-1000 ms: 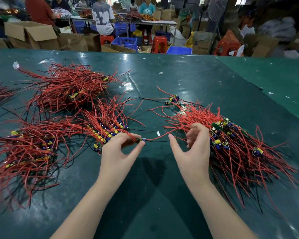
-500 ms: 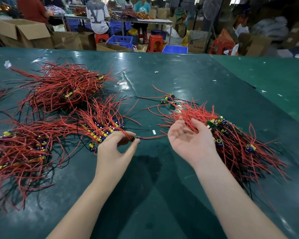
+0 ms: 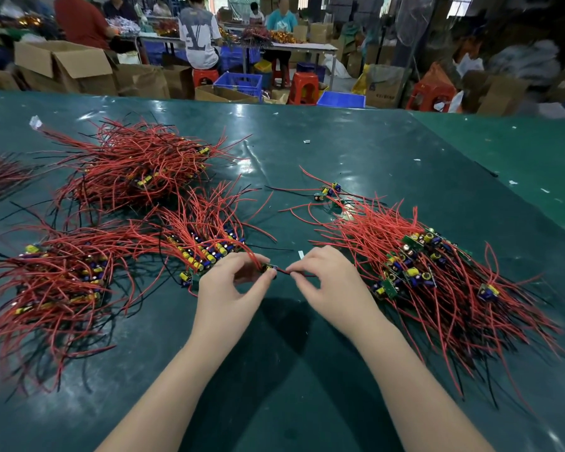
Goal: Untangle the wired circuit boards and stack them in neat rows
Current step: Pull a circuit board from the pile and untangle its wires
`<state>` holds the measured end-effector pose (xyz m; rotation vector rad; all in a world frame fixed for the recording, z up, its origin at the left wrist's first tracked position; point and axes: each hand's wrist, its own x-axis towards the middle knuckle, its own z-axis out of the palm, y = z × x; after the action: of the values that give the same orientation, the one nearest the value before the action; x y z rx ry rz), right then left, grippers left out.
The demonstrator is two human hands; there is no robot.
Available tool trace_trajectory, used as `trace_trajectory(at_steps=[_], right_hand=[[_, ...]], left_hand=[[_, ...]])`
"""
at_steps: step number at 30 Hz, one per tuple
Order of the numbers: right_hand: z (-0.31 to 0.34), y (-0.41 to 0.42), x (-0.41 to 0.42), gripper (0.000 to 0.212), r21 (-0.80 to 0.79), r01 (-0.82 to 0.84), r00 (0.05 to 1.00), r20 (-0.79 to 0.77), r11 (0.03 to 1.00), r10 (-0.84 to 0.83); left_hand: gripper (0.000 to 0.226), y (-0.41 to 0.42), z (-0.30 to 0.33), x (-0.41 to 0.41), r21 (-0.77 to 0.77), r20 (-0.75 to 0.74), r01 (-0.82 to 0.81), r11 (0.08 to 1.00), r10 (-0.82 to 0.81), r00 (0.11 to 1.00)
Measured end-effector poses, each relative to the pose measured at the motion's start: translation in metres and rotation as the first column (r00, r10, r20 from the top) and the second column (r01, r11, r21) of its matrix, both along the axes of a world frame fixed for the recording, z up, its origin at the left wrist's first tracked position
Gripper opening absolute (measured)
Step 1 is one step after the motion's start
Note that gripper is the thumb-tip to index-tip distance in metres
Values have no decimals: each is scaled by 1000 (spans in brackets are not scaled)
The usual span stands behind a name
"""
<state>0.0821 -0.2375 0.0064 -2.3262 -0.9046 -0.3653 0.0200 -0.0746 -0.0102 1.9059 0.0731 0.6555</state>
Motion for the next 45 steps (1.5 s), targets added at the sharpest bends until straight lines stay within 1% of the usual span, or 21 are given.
trace_trajectory(at_steps=[5,8,12,16,18,20,23,25,27,28,29,31,32,33,34,36,37,38,40,43,45], right_hand=[[-4,2,-2,5,69,31,998,-53,997,-27],[-3,3,-4,4,226,61,995,-91,972,-42],[-1,0,-8,10,435,94,973,-232,895,10],[-1,-2,-12,15,568,158,938,-343,807,57],[-1,-3,-13,14,563,163,928,-366,810,68],[-2,-5,-12,12,483,142,937,-347,864,40],[-2,-14,-8,10,309,151,950,-307,939,-52],[-1,-22,-3,13,237,179,980,-126,955,-153],[2,-27,2,17,301,237,956,97,924,-277],[3,-28,3,21,394,257,938,118,882,-326],[4,-28,2,24,516,261,940,58,816,-337],[6,-26,1,28,726,294,955,-191,621,-228],[7,-23,0,26,772,344,937,-322,534,-137],[8,-21,-1,21,772,412,891,-452,484,-38],[9,-18,-2,13,741,480,815,-575,470,75],[9,-10,-5,11,638,554,599,-752,535,276],[8,-6,-8,12,594,553,501,-797,585,337],[6,-1,-11,13,574,533,436,-816,621,380],[2,6,-16,13,599,495,391,-800,629,454],[-2,11,-18,15,644,515,440,-765,567,470],[-4,10,-18,9,663,514,509,-747,545,428]], left_hand=[[16,-3,3,-1,15,-3,24,1000,-24,1000],[13,-2,5,-1,-154,-70,32,988,-43,997],[7,-3,9,-1,-445,-113,86,891,-151,982],[9,-5,6,-1,-535,-131,129,835,-232,964],[20,-4,6,0,-569,-144,134,811,-259,955],[23,-3,5,0,-614,-149,124,780,-269,951],[9,1,5,2,-689,-157,65,722,-236,959],[6,4,6,3,-743,-156,28,669,-214,964],[6,7,8,4,-787,-146,8,617,-199,969],[7,8,9,4,-805,-142,0,593,-192,971],[8,9,9,5,-822,-136,-5,569,-188,973],[8,10,8,5,-857,-116,-4,516,-185,976],[8,10,8,5,-875,-106,-3,484,-185,977],[8,9,7,5,-891,-97,-2,454,-185,978],[8,9,7,6,-904,-87,1,428,-186,979],[9,5,7,6,-914,-71,15,405,-198,978],[10,3,6,6,-912,-65,25,409,-205,977],[11,1,6,5,-904,-62,35,425,-213,975],[16,-5,6,4,-854,-70,53,517,-214,974],[12,-13,6,1,-626,-107,52,778,-152,983],[11,-15,5,0,-493,-85,81,866,-141,986]])
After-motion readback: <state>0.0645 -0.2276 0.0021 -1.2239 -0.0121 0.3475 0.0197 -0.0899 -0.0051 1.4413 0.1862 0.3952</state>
